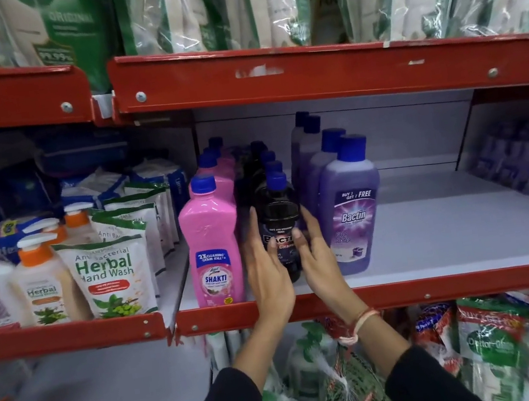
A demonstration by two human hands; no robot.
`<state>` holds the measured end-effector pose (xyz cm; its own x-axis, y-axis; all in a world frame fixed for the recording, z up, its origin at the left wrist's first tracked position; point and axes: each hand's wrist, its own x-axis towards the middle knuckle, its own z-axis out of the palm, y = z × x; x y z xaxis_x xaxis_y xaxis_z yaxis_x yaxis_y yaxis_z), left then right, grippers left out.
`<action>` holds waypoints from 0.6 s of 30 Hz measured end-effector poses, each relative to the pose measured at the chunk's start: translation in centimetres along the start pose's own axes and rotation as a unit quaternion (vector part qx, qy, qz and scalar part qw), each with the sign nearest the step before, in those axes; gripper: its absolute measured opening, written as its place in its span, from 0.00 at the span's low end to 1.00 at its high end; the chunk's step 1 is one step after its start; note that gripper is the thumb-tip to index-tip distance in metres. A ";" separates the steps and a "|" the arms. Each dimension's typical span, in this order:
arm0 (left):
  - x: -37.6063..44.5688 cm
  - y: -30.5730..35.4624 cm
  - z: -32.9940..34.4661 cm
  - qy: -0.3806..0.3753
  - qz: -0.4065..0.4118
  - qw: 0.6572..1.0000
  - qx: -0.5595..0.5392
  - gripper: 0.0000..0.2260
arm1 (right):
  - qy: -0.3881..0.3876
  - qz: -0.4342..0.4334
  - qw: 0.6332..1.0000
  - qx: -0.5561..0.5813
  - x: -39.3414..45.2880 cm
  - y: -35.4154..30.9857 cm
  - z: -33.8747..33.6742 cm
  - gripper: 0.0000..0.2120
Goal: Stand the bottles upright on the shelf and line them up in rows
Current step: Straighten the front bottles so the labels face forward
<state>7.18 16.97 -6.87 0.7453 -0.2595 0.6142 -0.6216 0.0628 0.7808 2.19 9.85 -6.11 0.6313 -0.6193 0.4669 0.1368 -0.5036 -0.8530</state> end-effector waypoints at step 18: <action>-4.4 1.6 -2.5 -0.030 0.003 0.998 0.054 0.25 | -0.038 -0.041 0.998 -0.037 -4.4 -0.5 -3.4 0.23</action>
<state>3.46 20.63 -8.02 0.7271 -0.3166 0.6091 -0.6514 -0.0381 0.7578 -3.19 10.79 -6.92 0.6766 -0.5284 0.5128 0.1351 -0.5954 -0.7919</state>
